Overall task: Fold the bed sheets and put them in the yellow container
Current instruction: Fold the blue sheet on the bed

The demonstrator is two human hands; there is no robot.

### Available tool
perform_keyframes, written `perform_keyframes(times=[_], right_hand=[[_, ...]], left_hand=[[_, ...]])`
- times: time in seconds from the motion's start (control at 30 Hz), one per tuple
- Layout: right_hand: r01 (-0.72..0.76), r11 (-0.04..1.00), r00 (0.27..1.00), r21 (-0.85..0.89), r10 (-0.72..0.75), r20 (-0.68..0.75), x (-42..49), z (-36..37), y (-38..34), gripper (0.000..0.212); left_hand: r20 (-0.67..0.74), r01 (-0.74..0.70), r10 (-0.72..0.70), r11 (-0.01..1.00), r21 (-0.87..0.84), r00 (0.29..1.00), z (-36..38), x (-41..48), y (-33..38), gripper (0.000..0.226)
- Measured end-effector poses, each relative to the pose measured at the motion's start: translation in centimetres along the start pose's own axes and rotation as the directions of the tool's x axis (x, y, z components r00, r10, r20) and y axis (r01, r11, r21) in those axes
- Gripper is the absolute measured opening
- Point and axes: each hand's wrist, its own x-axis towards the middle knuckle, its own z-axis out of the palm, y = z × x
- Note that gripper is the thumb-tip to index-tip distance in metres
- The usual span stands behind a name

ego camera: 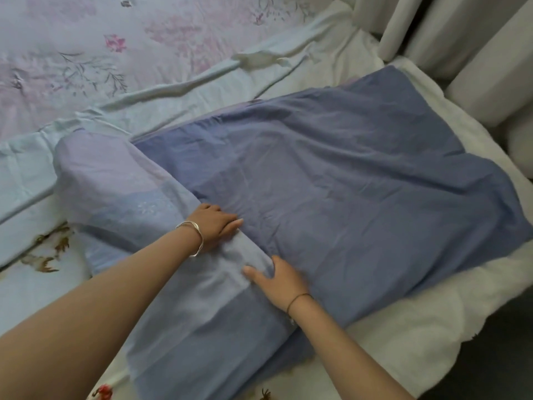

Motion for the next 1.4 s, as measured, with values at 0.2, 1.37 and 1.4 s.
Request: perform_keyframes(times=[0.2, 1.37, 1.4], right_hand=[[0.185, 0.839, 0.981, 0.512, -0.189, -0.044, -0.9, -4.6, -1.6, 0.017], [0.532, 0.79, 0.842, 0.305, -0.455, -0.289, 11.8, -31.0, -4.1, 0.013], [0.559, 0.774, 0.822, 0.297, -0.472, -0.319, 11.4, -31.8, -3.3, 0.018]], left_hand=[[0.065, 0.039, -0.046, 0.994, 0.106, 0.997, -2.8, -0.2, -1.5, 0.061], [-0.574, 0.101, -0.649, 0.701, -0.706, 0.5, -9.7, 18.9, 9.3, 0.059], [-0.553, 0.146, -0.654, 0.703, -0.696, 0.516, -9.5, 18.8, 9.1, 0.061]])
